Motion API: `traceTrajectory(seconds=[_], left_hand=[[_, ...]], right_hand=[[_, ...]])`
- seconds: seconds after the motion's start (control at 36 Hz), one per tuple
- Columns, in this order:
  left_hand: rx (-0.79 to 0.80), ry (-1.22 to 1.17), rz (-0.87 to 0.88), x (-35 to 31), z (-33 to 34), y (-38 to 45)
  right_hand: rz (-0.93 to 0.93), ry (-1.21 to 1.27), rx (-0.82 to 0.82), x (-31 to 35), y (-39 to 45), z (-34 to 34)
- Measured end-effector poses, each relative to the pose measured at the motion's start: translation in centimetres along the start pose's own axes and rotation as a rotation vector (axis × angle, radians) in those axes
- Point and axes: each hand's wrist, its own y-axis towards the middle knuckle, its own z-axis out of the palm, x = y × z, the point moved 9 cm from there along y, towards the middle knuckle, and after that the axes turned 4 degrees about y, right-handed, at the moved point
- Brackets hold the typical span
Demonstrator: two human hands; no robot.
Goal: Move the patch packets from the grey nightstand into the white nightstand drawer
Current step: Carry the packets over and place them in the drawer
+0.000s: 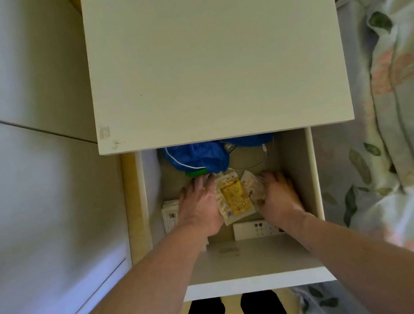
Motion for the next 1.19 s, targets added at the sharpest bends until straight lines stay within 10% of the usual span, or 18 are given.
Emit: traceTrajectory(seconds=[1.19], left_hand=[[-0.097,-0.168,-0.224,1.6,-2.1,1.6]], right_hand=[[0.232,0.593,0.196,-1.9,-4.2,2.8]])
